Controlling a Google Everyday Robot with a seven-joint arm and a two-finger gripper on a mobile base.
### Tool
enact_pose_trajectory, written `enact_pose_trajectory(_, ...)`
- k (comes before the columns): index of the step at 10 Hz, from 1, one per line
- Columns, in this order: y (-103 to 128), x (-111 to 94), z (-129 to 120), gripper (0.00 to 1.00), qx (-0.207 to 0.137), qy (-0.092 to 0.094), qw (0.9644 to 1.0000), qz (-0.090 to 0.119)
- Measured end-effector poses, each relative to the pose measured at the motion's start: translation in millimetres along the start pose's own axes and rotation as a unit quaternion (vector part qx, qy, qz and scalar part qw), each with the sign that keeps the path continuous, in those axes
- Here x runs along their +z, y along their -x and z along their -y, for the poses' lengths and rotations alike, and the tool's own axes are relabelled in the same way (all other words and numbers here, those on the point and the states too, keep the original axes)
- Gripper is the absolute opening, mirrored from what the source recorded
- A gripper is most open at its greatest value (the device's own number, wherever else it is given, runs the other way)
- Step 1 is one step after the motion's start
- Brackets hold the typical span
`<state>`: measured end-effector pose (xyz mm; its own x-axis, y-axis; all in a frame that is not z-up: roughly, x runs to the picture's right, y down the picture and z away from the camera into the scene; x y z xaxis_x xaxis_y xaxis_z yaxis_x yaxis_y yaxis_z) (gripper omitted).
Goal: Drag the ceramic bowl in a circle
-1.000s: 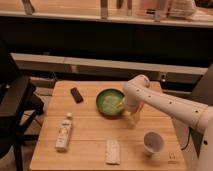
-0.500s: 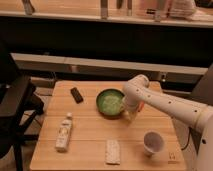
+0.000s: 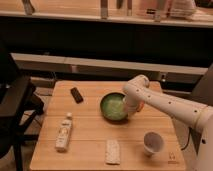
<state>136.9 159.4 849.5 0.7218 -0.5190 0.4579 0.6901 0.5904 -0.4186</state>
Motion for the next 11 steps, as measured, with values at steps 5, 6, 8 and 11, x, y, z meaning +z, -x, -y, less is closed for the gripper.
enact_pose_trajectory(5, 13.4, -4.1, 13.1, 0.04, -0.026, 0.002, 0.9996, -0.007)
enact_pose_trajectory(6, 15.8, -3.9, 15.1, 0.04, -0.03, 0.003, 0.9995, -0.007)
enact_pose_trajectory(8, 22.1, -5.4, 20.4, 0.04, -0.04, 0.003, 0.9992, -0.008)
enact_pose_trajectory(11, 31.5, -7.4, 29.2, 0.04, -0.055, 0.002, 0.9984, -0.01)
